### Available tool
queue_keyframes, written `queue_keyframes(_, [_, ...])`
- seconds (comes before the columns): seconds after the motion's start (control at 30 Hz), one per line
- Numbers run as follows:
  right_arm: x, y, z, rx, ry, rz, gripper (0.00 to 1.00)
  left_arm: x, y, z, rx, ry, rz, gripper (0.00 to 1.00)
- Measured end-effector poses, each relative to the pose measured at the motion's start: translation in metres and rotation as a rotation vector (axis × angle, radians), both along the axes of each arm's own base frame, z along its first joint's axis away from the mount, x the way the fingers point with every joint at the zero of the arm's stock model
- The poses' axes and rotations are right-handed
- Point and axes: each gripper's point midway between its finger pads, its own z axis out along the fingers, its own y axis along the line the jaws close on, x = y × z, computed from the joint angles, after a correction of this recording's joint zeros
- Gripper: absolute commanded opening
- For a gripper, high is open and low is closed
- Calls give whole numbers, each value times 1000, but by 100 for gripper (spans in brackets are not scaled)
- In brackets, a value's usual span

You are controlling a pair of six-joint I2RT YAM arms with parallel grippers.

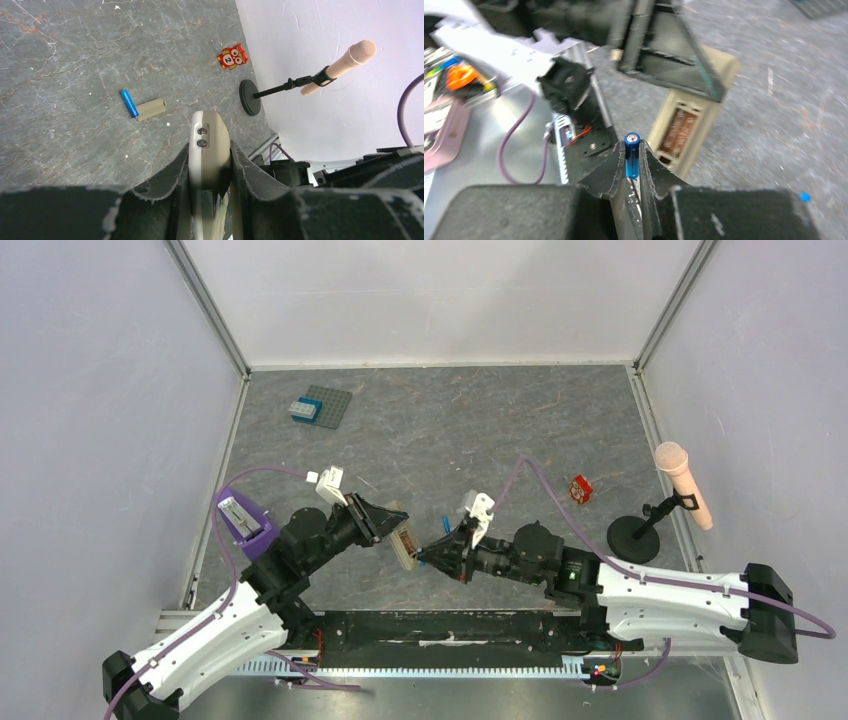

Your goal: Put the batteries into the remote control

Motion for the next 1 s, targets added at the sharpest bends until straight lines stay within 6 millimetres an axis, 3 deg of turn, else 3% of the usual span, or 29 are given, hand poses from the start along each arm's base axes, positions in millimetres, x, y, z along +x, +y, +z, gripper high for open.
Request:
queue_keyframes(0.17, [-31,-1,21,68,-145,199,7,0,1,0,7,-10,-2,2])
queue_keyframes(0.43, [-45,1,25,60,-280,307,3,0,0,1,8,-16,-5,2])
queue_keyframes(0.77, [4,12,13,-32,-164,47,3,-3,-3,2,0,-14,-32,2])
queue_keyframes(1.0, [24,12,-2,-76,-120,-68,3,-6,-5,2,-2,-11,-49,2])
